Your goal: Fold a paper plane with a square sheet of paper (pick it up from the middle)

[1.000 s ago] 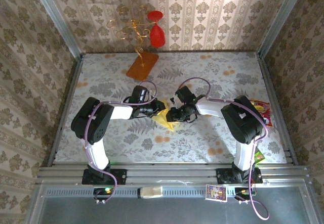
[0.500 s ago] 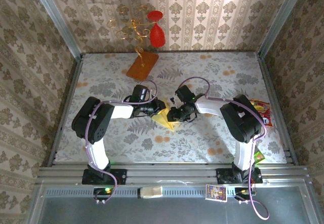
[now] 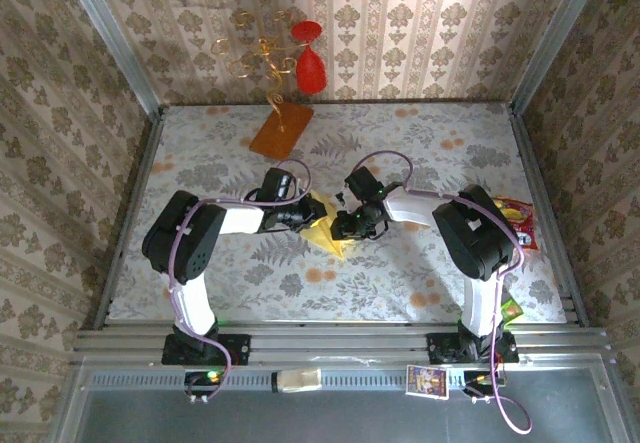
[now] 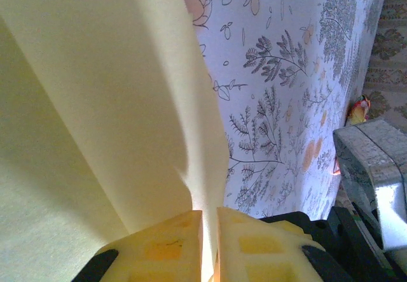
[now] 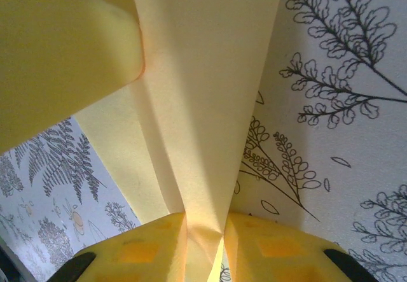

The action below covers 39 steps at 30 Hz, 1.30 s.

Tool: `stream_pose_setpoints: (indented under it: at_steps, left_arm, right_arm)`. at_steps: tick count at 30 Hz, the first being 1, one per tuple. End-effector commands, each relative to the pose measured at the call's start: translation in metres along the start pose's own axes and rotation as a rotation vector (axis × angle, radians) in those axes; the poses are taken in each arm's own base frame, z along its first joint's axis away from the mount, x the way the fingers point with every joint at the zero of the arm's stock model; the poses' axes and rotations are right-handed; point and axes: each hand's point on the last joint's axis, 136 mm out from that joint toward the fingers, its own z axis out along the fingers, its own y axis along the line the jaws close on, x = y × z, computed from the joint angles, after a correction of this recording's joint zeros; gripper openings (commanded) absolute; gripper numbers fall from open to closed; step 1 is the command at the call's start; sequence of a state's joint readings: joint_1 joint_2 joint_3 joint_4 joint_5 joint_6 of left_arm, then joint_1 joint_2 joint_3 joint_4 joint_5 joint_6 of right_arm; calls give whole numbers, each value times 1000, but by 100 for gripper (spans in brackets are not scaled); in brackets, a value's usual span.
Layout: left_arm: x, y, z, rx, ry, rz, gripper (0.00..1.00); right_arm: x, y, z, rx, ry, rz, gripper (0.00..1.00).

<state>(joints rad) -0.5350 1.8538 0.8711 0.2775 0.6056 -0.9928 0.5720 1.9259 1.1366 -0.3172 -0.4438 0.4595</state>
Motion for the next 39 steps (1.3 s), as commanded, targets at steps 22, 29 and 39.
stream_pose_setpoints:
  at_steps: [22,29,39]
  left_arm:
    - [-7,18,-2,-83,-12,-1,13]
    - [-7,20,-4,-90,-13,-7,13]
    - [-18,-15,-25,-28,-88,53,14]
  right_arm:
    - [27,-22,22,74,118,23,25]
    - [29,-22,24,65,134,27,24]
    - [32,-21,28,52,158,20,24]
